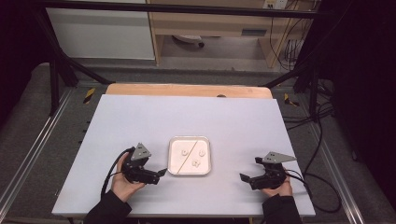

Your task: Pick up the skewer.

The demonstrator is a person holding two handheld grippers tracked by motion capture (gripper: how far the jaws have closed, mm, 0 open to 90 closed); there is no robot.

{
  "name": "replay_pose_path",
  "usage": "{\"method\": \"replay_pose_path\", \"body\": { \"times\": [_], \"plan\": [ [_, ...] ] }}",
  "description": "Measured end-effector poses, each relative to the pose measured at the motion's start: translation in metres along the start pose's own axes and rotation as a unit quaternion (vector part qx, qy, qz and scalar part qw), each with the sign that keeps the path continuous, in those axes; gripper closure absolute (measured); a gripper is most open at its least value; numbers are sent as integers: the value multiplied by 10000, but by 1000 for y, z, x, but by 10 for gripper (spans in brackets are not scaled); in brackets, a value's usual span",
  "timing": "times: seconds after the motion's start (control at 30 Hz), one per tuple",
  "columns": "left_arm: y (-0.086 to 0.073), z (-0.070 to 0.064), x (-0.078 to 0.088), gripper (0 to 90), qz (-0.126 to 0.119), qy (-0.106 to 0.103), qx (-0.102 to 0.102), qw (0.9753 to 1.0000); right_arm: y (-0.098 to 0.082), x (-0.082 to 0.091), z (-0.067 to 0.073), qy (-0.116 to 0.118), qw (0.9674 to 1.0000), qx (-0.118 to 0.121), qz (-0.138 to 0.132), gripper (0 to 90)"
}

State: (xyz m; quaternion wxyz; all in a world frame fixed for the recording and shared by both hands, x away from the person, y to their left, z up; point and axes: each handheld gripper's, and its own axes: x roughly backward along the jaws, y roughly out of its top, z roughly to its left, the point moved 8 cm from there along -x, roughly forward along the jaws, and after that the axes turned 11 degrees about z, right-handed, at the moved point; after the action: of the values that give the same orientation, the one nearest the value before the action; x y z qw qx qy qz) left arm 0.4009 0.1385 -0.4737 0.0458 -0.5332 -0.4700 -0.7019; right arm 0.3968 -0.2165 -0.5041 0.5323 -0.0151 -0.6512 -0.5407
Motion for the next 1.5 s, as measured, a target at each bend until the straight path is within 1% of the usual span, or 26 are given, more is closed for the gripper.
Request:
{"method": "replay_pose_path", "body": {
  "times": [0.13,0.17,0.3,0.37,0.43,0.57,0.7,0.73,0.77,0.83,0.9,1.03,1.07,1.1,1.13,1.17,1.2,1.4,1.5],
  "plan": [
    [6,-4,-3,74,40,41,-65,10000,0,0,0,-5,10000,-6,19,10],
    [9,-7,-6,77,53,21,-79,10000,-1,0,0,-10,10000,2,30,10],
    [14,-11,-10,90,86,53,-104,9999,-1,0,0,-22,10000,11,33,10],
    [20,-17,-14,110,101,49,-92,9999,-1,0,0,-19,10000,3,24,10],
    [22,-18,-15,114,120,71,-90,9999,0,0,0,-11,10000,-4,13,11],
    [32,-26,-22,164,139,121,-58,9998,0,0,0,-11,10000,-2,13,11],
    [37,-29,-27,224,187,154,0,9997,0,0,0,-10,10000,3,21,11],
    [38,-30,-29,224,211,152,28,9997,0,0,0,-11,10000,1,15,11],
    [39,-32,-34,259,276,145,77,9995,0,0,0,-13,10000,1,10,12],
    [39,-33,-36,302,306,156,92,9994,0,0,0,-12,10000,3,9,12],
    [40,-35,-42,347,368,127,176,9991,0,0,0,-14,10000,5,24,12],
    [40,-38,-47,453,420,127,193,9989,0,0,0,-7,10000,8,19,13],
    [40,-39,-48,453,441,128,196,9988,0,0,0,-7,10000,8,19,13],
    [40,-40,-49,501,455,131,202,9987,0,0,0,-6,10000,9,20,13],
    [40,-40,-50,525,461,126,206,9986,0,0,0,-5,10000,10,19,13],
    [40,-41,-51,525,467,116,224,9986,0,0,0,-5,10000,10,19,13],
    [40,-42,-52,576,475,110,231,9985,0,0,0,-3,10000,10,19,13],
    [38,-46,-58,687,556,103,229,9981,0,-1,0,2,10000,11,18,13],
    [36,-47,-60,726,609,156,255,9977,0,-1,0,2,10000,11,18,13]
  ]
}}
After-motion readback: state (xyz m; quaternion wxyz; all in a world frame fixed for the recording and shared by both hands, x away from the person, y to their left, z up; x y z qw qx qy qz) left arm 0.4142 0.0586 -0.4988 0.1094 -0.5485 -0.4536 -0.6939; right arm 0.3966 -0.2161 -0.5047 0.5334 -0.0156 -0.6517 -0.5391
